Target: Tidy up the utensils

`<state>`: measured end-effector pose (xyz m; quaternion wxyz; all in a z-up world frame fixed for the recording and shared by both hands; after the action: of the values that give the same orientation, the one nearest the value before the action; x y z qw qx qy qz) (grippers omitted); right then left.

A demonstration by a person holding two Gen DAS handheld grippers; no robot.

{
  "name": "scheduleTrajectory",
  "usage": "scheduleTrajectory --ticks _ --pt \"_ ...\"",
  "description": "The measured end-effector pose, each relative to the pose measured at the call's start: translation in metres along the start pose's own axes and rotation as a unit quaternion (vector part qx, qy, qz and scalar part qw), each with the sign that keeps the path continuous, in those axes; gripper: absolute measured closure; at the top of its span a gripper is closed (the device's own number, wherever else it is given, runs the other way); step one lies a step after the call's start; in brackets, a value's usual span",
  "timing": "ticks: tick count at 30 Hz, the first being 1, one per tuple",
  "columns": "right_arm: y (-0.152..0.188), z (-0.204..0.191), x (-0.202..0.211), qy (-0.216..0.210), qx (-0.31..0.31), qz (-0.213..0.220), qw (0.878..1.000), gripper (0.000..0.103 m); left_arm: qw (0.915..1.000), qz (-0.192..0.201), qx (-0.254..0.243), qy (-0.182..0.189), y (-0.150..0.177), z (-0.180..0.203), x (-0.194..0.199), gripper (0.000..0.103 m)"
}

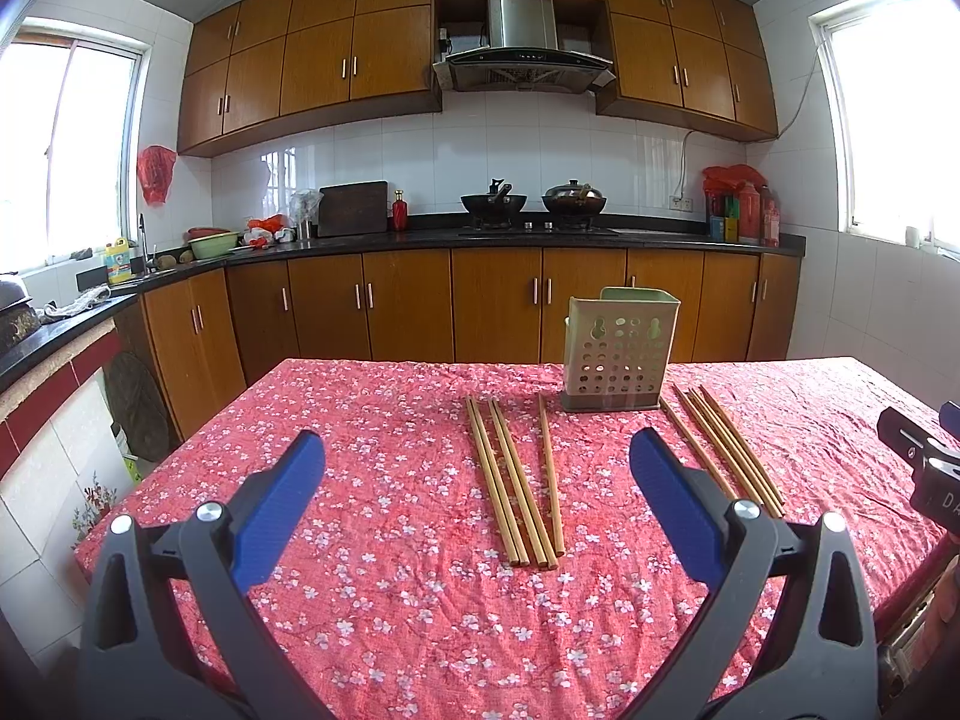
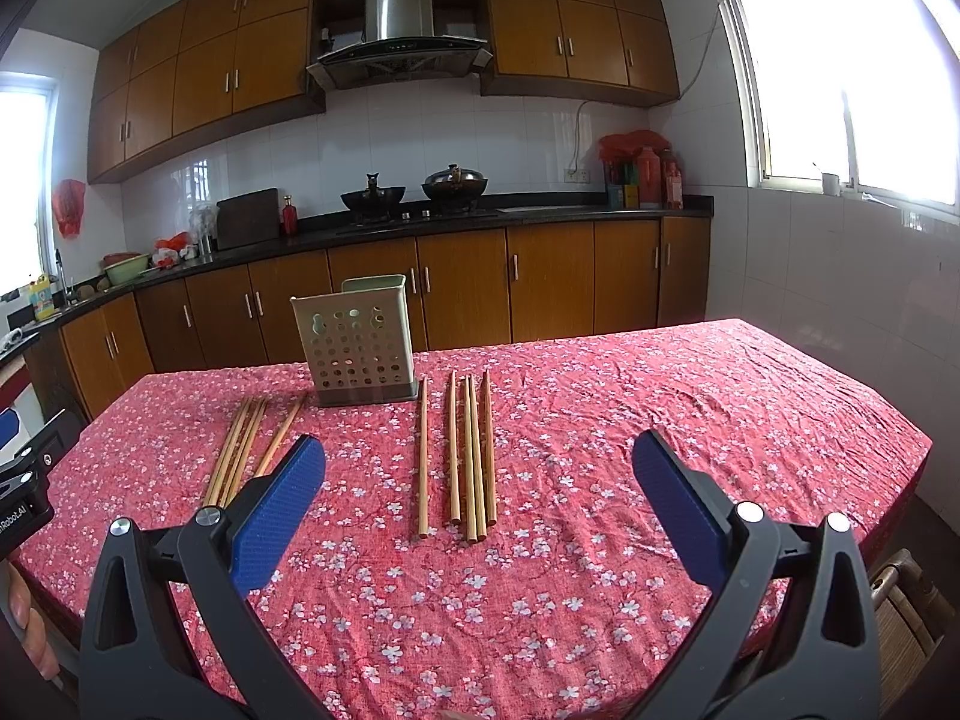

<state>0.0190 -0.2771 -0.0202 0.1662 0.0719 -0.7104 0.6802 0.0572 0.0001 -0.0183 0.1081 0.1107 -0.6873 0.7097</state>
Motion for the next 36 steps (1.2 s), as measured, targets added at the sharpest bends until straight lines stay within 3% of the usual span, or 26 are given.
scheduleTrajectory --ticks 36 --pt "0.0021 0.0015 -0.0014 0.0 -0.001 -0.001 1.0 0.002 1.0 -0.001 0.0 0.0 0.0001 0.0 0.0 0.004"
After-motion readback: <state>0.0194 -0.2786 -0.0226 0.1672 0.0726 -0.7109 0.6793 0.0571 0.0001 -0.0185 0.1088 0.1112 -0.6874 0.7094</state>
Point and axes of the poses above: each gripper's, at about its wrist camera, not at the fingertips, and x roughly against the way its jaws point, z to its right, y to its underside, the point moved 6 cm from there along -x, roughly the way its jaws point, and after that the axes turned 4 degrees about x, right-handed, at the moved point
